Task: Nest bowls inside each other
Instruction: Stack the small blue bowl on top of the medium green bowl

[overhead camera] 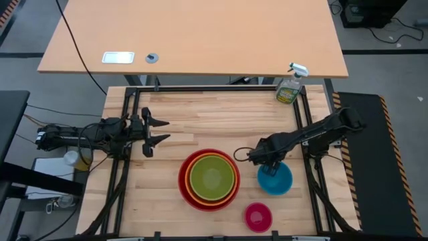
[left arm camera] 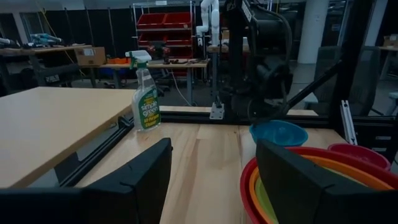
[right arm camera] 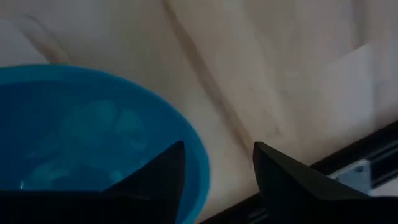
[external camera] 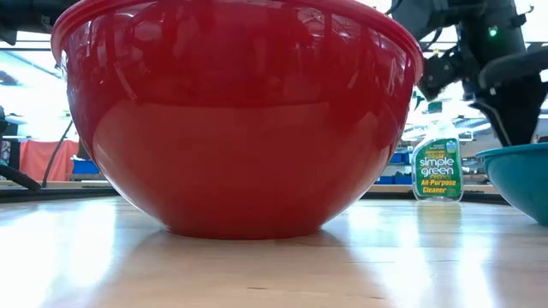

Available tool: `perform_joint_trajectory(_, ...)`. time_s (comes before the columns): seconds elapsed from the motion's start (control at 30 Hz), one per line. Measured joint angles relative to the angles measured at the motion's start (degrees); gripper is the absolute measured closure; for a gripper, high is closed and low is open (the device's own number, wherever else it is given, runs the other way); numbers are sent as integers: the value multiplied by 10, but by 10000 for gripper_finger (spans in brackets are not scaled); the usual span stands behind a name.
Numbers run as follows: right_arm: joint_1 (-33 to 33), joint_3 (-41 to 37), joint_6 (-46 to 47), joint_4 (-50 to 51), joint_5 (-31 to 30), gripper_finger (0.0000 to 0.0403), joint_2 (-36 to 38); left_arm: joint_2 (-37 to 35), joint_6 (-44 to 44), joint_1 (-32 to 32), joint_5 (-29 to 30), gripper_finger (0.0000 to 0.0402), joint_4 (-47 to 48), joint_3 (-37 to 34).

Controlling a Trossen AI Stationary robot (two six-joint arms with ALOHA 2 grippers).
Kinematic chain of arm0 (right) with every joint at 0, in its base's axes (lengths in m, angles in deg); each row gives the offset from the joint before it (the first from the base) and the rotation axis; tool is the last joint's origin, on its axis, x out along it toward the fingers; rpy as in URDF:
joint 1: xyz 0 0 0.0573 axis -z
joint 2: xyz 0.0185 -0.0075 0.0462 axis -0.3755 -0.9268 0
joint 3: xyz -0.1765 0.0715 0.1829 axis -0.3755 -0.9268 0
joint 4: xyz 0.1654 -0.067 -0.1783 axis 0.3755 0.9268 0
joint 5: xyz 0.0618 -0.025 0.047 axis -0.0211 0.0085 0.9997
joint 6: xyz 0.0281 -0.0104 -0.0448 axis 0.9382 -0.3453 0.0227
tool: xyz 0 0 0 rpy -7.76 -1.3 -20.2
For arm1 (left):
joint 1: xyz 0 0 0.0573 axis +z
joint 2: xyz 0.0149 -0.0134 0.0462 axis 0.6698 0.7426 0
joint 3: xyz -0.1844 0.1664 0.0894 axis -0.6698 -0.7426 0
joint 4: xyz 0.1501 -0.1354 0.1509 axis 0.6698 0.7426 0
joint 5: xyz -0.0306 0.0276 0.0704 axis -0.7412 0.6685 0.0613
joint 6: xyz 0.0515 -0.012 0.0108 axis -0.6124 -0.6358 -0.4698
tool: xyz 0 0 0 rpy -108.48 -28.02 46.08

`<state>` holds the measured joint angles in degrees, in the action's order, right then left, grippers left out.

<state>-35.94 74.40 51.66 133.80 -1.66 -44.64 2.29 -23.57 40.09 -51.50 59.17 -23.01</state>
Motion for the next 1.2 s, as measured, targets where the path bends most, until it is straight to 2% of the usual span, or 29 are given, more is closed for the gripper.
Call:
perform_joint_trajectory(0.33,0,-12,-8,-26,22,181,-4,0,3,0,0,164,1,0)
perform_joint_trajectory(0.6,1,-80,-49,-104,41,201,-4,0,3,0,0,164,2,0)
perform_joint_trajectory(0.8,2,-112,-51,-154,72,247,-4,0,3,0,0,164,2,0)
perform_joint_trajectory(0.9,2,-114,-53,-154,76,288,-4,0,3,0,0,164,2,0)
perform_joint_trajectory(1.1,3,-110,-58,-161,134,377,0,0,3,0,0,164,2,0)
perform_joint_trajectory(1.2,3,-109,-56,-160,144,388,1,0,2,0,1,164,1,0)
